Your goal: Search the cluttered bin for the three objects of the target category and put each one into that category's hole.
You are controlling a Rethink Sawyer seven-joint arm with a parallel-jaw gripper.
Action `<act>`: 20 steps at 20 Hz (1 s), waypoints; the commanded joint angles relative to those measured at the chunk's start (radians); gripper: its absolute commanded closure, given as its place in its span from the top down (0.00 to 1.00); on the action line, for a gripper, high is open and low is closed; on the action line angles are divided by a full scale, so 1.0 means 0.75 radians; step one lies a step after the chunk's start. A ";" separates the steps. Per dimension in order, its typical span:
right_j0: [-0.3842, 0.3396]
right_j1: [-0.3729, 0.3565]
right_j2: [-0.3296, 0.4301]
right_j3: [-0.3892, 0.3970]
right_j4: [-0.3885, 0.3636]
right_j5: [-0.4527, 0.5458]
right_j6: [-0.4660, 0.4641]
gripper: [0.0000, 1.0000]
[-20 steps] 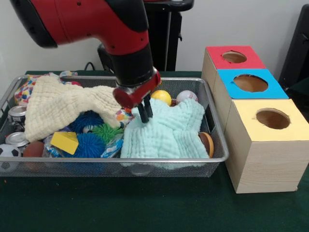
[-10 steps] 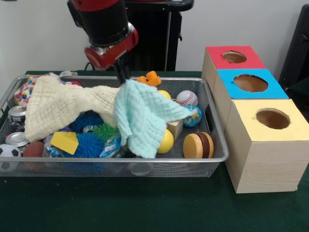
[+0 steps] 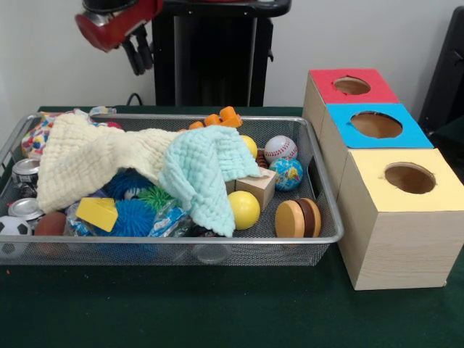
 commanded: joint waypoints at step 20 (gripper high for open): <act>0.162 0.121 -0.020 0.030 -0.025 -0.252 -0.086 0.00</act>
